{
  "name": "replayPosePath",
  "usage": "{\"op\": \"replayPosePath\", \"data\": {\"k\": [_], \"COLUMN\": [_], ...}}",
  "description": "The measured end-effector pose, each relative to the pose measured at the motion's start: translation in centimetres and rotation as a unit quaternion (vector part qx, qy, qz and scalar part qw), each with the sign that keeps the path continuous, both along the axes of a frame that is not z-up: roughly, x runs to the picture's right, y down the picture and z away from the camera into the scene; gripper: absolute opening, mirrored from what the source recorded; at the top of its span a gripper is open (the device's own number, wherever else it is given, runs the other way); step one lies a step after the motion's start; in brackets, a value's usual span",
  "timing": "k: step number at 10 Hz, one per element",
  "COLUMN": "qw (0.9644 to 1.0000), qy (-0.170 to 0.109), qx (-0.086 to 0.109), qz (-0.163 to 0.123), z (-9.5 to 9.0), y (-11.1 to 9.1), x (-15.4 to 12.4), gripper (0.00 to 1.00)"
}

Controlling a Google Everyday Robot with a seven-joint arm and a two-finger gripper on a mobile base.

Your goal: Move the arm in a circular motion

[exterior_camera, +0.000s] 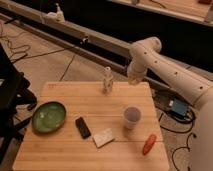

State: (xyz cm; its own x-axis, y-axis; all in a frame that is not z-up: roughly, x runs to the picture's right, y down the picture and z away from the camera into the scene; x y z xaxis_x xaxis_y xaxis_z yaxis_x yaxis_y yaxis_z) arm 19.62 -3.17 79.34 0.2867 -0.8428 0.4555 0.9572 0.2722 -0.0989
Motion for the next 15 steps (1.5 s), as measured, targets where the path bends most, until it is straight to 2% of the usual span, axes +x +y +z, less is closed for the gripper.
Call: {"op": "replayPosePath", "data": {"k": [2,4,5,7,8,9,10,11,13,14,15], "qw": [0.9987,0.9951,0.9944,0.9956,0.9972,0.9979,0.9988,0.9985,0.9960,0.9946,0.9943], "qy": [0.033,0.063,0.063,0.048,0.031,0.022,-0.007,-0.034,-0.071,-0.078,-0.080], "qx": [0.024,0.053,0.063,0.066,0.061,0.058,0.048,0.040,0.028,0.023,0.015], "qz": [0.029,0.056,0.057,0.046,0.030,0.022,0.003,-0.014,-0.048,-0.064,-0.068], "z": [-1.6,-2.1,-1.4,0.7,2.0,2.3,2.9,2.8,1.7,0.9,-0.1], "y": [-1.4,-3.8,-5.1,-6.2,-6.1,-5.9,-5.0,-3.9,-1.5,0.0,1.5], "x": [3.4,6.1,5.7,3.0,0.7,-0.3,-3.1,-5.4,-7.9,-8.0,-7.4], "gripper": [0.00,0.00,0.00,0.00,0.00,0.00,0.00,0.00,0.00,0.00,0.00]}}
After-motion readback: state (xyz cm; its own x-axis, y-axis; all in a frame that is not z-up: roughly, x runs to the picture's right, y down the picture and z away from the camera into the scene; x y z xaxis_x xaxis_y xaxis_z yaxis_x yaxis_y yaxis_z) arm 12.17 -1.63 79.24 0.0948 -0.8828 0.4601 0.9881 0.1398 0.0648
